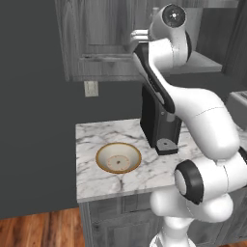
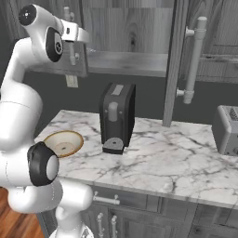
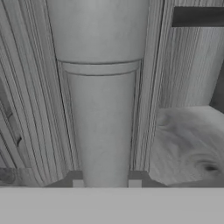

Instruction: Open the cabinet and setup a tea strainer by placing it in the bowl upright.

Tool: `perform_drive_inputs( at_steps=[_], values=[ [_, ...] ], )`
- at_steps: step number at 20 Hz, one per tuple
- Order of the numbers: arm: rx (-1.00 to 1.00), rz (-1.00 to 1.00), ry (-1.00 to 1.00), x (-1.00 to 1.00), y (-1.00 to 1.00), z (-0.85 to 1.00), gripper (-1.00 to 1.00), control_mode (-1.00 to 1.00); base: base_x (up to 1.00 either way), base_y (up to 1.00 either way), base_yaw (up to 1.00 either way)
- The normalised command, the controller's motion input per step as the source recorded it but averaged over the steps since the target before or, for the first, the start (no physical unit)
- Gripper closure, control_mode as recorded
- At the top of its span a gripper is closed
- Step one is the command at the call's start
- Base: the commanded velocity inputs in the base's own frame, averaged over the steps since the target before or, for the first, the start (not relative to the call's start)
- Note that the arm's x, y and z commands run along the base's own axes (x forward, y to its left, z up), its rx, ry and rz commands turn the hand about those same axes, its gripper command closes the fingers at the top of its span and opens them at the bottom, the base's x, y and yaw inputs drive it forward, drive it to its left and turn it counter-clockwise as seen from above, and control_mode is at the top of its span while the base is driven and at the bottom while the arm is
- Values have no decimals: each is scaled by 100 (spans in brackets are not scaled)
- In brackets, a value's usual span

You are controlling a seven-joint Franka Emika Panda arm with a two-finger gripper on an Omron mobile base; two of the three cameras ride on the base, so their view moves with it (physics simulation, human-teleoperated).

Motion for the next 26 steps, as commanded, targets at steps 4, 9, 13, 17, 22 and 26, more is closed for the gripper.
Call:
perform_drive_inputs(
  at_steps=[4,9,13,17,22,26],
  values=[
    [0,-8,0,-74,14,2,100,-100,0,0,0],
    [0,-6,-3,-86,12,5,100,-100,0,0,0],
    [0,-5,-2,-92,11,15,100,-100,0,0,0],
    [-4,-5,0,-91,24,29,100,-100,0,0,0],
    [-8,-3,0,-85,34,24,100,-100,0,0,0],
    [-9,-1,1,-45,28,0,100,-100,0,0,0]
  ],
)
